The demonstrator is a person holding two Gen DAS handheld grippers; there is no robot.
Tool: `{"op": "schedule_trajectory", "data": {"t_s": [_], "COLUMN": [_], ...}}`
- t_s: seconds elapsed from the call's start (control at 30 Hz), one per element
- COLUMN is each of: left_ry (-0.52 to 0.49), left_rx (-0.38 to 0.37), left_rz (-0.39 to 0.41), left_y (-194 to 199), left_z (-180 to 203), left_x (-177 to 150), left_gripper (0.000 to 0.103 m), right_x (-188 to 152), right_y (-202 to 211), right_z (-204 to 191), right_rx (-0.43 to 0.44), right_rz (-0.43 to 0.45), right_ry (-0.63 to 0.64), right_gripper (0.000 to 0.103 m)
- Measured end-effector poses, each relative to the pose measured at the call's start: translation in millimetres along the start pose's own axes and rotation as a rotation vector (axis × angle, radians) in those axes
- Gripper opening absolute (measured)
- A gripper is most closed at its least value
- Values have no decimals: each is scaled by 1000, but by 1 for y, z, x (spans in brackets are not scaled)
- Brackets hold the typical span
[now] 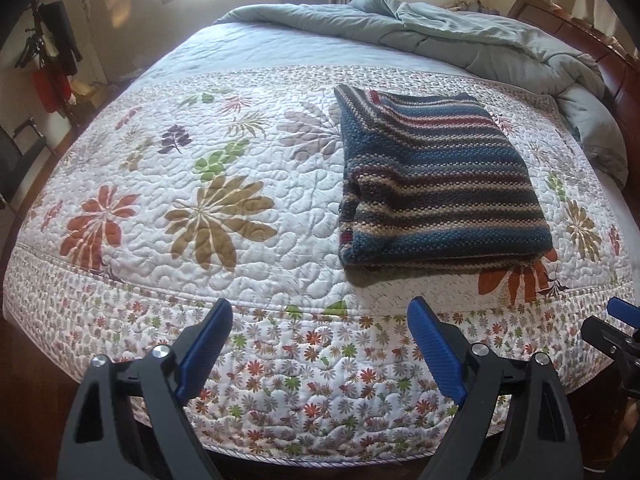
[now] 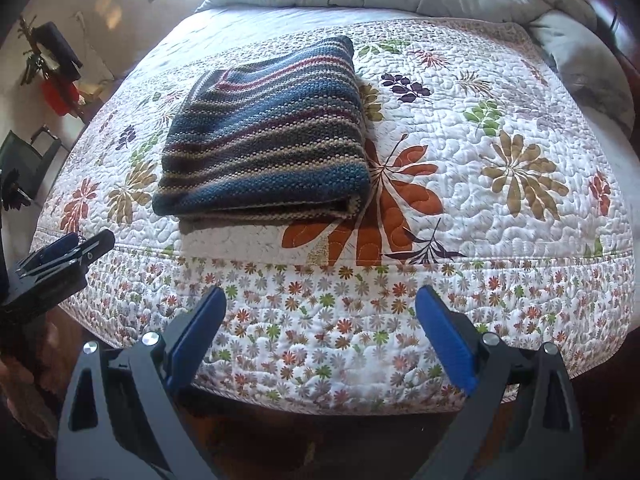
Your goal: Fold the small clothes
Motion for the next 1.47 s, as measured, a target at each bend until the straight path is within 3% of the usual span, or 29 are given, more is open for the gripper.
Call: {"op": "schedule_trajectory", "data": {"t_s": [1.47], "left_ry": [-35], "left_rx": [9], "left_rz": [-14], "left_y": [-6], "left_z": [5], "left_x": [1], "left_gripper": [91], "right_x": [0], "right_y": [-16], "right_z": [-2], "right_rx": [16], "right_rz": [-21], "right_ry": [-12], "right_gripper": [95]}}
Point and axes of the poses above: each gripper's, at about its wrist camera, not at the fingertips, and y roughly against the way its jaws point, z to its right, x to its top, the point moved 5 cm from there along -y, roughly the way its jaws point, and after that the axes turned 12 degrees about -y, right-handed, at the moved point
